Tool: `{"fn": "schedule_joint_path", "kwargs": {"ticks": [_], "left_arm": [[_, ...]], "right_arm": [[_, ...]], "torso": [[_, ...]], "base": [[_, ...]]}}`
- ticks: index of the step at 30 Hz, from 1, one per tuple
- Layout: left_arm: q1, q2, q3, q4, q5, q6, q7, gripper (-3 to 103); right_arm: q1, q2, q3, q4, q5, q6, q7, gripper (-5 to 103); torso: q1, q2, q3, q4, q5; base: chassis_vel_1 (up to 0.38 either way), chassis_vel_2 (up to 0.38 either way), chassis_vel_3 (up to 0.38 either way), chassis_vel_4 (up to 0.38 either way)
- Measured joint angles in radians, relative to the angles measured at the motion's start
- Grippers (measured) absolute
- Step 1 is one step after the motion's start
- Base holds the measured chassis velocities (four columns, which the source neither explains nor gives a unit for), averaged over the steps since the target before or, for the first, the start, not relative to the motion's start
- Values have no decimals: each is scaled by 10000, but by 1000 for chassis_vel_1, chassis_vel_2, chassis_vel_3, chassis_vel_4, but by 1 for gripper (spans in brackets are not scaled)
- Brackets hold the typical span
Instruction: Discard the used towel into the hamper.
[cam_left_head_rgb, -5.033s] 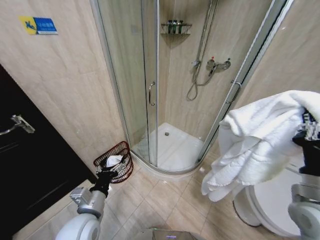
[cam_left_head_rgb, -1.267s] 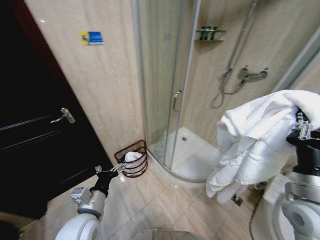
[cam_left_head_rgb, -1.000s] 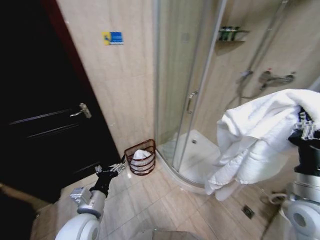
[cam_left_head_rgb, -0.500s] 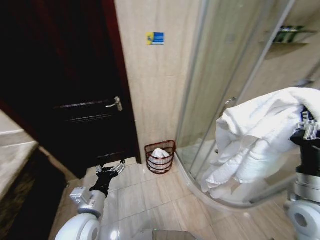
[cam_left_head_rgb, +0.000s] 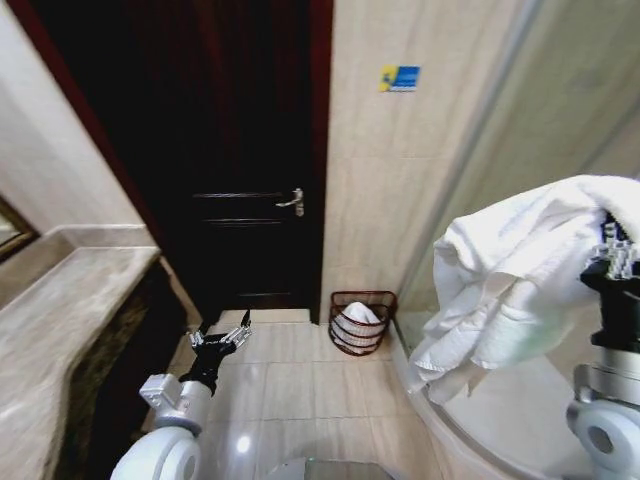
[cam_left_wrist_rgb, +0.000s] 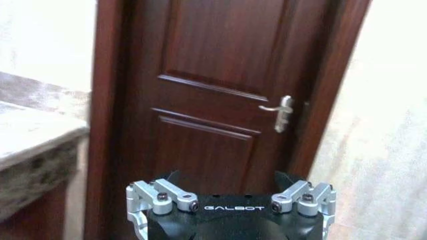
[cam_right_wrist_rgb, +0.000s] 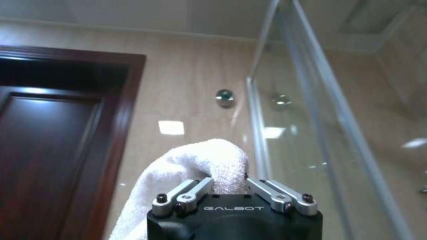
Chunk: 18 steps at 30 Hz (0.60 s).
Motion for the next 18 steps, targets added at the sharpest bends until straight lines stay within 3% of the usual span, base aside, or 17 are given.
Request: {"fn": "schedule_joint_path", "kwargs": {"ticks": [10, 18], "left_arm": [[0, -1, 0, 1, 0, 0, 0, 97], [0, 0, 0, 0, 0, 0, 0, 97]], "right_arm": [[37, -5, -40, 0, -67, 0, -15, 7], [36, -1, -104, 0, -130, 0, -53, 7]], "torso": [[0, 0, 0, -8, 1], [0, 0, 0, -4, -3]], "base": [[36, 46, 28, 30], [77, 71, -85, -86]]}}
